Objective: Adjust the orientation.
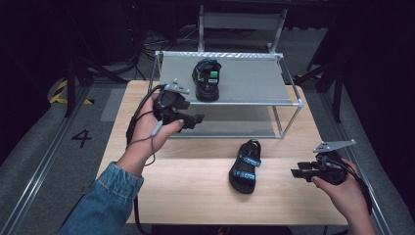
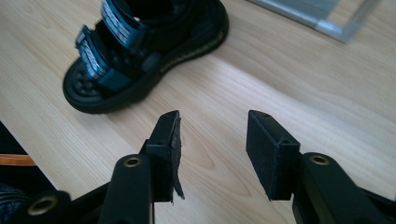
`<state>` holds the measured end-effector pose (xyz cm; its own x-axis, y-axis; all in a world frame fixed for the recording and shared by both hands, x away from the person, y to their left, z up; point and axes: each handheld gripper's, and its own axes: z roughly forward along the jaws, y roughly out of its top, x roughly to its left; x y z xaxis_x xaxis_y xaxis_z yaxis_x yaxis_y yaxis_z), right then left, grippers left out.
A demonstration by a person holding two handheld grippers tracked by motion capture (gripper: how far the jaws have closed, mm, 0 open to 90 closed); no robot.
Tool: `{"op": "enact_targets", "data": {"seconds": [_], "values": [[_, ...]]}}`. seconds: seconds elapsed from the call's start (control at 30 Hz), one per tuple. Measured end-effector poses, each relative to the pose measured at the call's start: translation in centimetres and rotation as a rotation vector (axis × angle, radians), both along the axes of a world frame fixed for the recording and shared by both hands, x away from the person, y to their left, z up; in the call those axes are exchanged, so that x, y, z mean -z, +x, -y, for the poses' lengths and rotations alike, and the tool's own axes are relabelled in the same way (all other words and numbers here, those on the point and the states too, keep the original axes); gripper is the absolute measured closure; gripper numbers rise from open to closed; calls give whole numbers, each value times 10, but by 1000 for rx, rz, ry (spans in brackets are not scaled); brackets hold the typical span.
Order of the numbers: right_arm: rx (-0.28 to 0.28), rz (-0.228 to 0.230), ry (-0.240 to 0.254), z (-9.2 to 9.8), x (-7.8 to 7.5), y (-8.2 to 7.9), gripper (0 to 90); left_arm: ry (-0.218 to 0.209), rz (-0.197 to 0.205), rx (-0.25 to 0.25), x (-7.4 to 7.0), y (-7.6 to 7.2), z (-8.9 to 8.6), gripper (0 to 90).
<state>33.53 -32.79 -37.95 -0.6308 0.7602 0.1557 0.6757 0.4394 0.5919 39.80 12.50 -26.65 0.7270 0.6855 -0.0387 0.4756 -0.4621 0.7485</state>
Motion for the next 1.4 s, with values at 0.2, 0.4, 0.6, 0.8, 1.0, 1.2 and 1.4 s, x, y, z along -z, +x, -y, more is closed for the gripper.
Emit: {"op": "enact_targets", "data": {"seconds": [0.2, 0.4, 0.6, 0.8, 1.0, 1.2, 1.4], "values": [[-50, 3, -12, -20, -12, 17, 588, -7, -12, -17, 19, -16, -19, 332], [-81, 8, -31, -37, -22, 29, 598, 45, -9, -52, 38, -26, -30, 332], [-94, 21, -38, -54, -30, 39, 597, 118, -49, -68, 66, -25, -44, 332], [-99, 13, -54, -66, -33, 47, 603, 119, -102, -83, 93, -25, -54, 326], [-109, 1, -74, -78, -30, 58, 606, 138, -136, -106, 109, -22, -65, 297], [-119, -10, -107, -88, -28, 66, 594, 138, -155, -133, 115, -19, -76, 288], [-136, -10, -147, -98, -29, 75, 569, 166, -174, -150, 122, -16, -84, 280]]}}
